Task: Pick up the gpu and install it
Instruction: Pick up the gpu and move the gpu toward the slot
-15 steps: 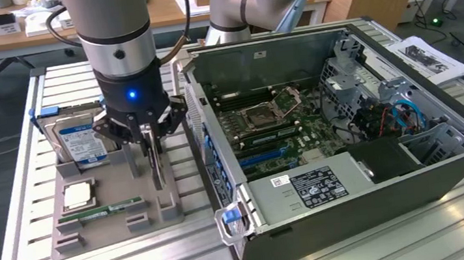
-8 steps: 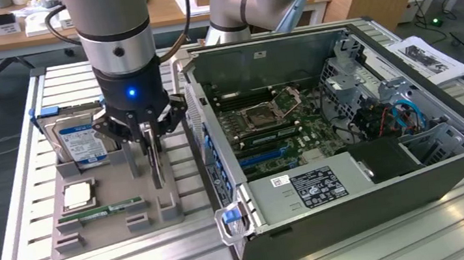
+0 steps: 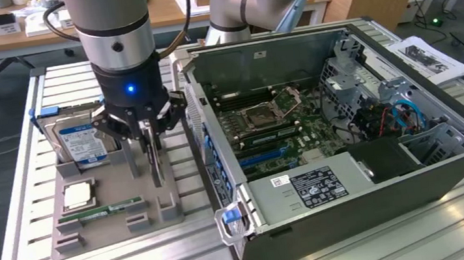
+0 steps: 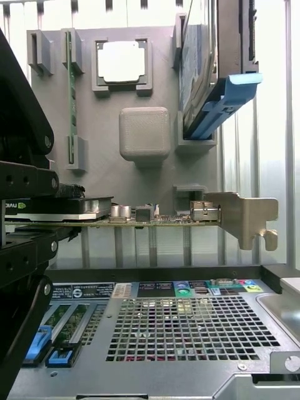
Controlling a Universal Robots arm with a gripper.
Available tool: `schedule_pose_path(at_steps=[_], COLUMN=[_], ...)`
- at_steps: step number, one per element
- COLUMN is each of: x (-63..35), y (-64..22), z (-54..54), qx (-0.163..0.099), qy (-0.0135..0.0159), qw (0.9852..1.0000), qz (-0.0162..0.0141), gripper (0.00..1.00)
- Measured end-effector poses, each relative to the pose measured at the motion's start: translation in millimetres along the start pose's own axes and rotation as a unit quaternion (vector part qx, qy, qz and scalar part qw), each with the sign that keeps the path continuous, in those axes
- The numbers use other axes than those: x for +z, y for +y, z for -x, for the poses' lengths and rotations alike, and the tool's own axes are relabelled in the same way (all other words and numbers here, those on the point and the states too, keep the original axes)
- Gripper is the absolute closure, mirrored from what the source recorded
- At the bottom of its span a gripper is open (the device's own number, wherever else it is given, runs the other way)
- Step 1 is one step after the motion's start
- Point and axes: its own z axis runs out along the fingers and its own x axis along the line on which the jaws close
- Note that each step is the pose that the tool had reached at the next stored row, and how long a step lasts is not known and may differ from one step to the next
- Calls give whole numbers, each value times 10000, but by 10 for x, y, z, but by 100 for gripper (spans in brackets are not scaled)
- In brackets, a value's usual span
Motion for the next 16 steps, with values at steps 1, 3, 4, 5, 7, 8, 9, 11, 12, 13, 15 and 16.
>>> schedule_pose_path(at_steps=[1,3,4,5,7,8,9,11,12,13,15,16], x=[-13,-35,-46,-55,-73,-81,-90,-108,-115,-122,-134,-142], y=[1,2,2,3,4,4,4,5,6,6,7,7], z=[0,1,1,1,2,2,2,3,3,3,3,4], qx=[0,0,0,0,0,0,0,0,0,0,0,0], qy=[0,0,0,0,0,0,0,0,0,0,0,0], qw=[10000,10000,10000,10000,10000,10000,10000,10000,10000,10000,10000,10000], qz=[0,0,0,0,0,0,0,0,0,0,0,0], gripper=[73,73,73,73,73,73,73,73,73,73,73,73])
